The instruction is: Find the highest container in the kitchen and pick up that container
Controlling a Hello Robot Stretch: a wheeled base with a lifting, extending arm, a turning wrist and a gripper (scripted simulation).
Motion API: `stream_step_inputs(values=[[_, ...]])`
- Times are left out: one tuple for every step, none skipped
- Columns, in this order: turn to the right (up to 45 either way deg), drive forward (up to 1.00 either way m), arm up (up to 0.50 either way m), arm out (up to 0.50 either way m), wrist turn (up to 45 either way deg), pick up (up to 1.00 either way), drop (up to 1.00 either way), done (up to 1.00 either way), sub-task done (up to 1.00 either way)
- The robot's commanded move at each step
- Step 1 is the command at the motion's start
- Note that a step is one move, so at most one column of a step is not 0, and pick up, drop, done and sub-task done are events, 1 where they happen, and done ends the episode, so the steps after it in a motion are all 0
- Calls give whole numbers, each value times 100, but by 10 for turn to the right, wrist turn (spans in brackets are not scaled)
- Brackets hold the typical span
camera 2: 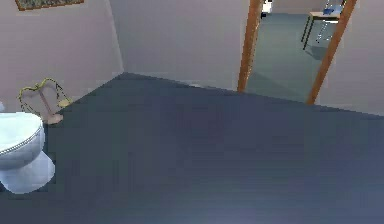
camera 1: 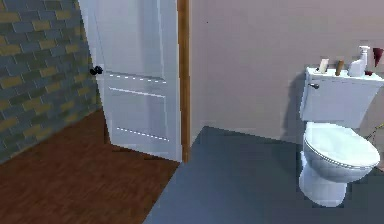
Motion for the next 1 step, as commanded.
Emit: stream_step_inputs(values=[[-150,0,0,0,0,0,0,0,0]])
